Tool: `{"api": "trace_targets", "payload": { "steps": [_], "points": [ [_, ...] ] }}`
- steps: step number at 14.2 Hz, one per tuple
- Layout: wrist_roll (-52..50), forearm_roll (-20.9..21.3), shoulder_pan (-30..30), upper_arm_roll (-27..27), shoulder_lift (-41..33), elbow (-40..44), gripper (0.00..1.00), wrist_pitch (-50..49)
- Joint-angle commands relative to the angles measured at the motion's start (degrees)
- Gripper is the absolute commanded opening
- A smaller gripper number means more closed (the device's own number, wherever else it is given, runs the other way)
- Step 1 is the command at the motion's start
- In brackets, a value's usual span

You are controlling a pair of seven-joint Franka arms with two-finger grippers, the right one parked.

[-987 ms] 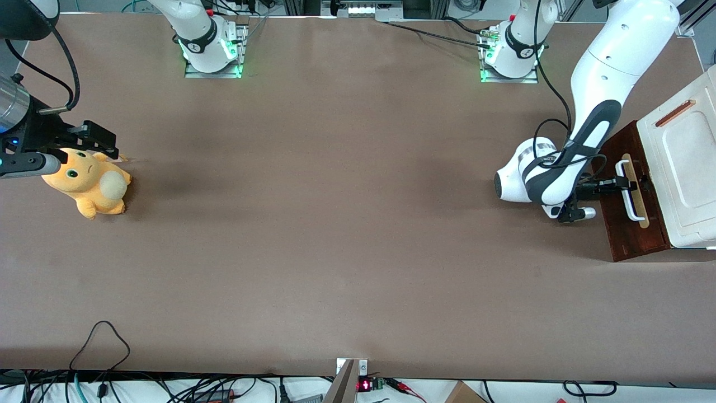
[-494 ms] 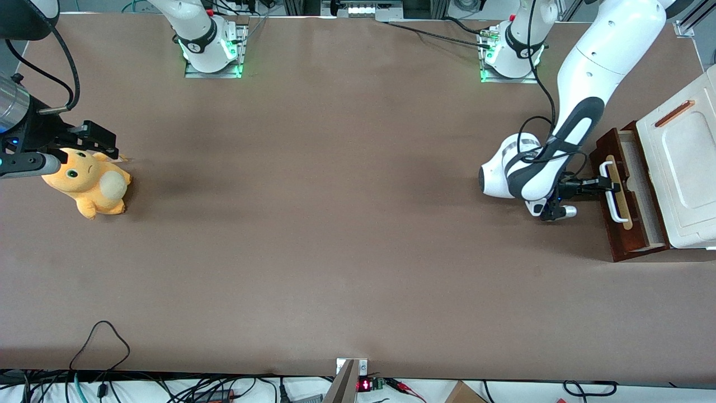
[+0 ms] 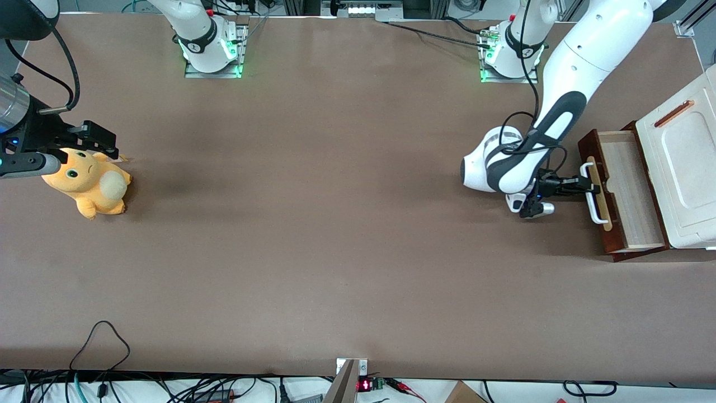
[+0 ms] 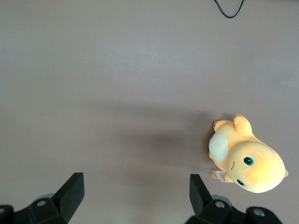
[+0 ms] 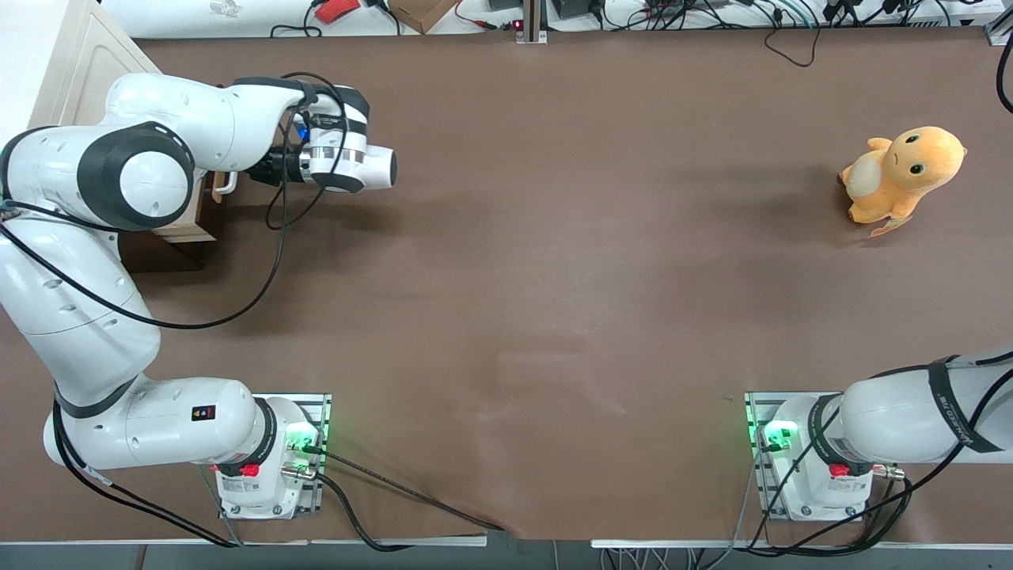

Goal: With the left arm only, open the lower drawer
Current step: 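Pull the handle with the left gripper, sliding the drawer out, then open the left gripper and lift it away from the handle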

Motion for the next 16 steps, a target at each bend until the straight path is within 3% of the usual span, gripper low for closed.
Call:
{"api": "trace_targets", "payload": {
  "steps": [1, 3, 4, 5, 6, 8, 9, 12, 15, 16],
  "points": [
    [3.0, 0.7, -3.1, -2.3, -0.8, 1.7, 0.0, 2.9],
    [4.3, 0.4, -2.8, -2.3, -1.0, 1.6, 0.3, 3.0],
    [5.6, 0.4, -2.3, -2.2, -1.5, 1.6, 0.64, 3.5],
    [6.3, 0.4, -1.9, -2.2, -1.9, 1.6, 0.88, 4.4],
    [7.2, 0.4, -1.2, -2.2, -2.5, 1.6, 1.0, 5.3],
    [8.5, -0.7, -0.6, -2.2, -3.7, 1.8, 1.0, 6.7],
    [8.9, -3.4, -0.4, -2.2, -5.0, 3.1, 1.0, 7.8],
    [15.4, -20.2, -0.4, -1.8, -12.4, 8.5, 1.0, 16.2],
    [21.9, -33.6, -0.4, 0.1, -20.6, 10.0, 1.0, 22.5],
    [25.8, -40.6, -0.4, 2.0, -23.4, 11.5, 1.0, 23.9]
  ]
}}
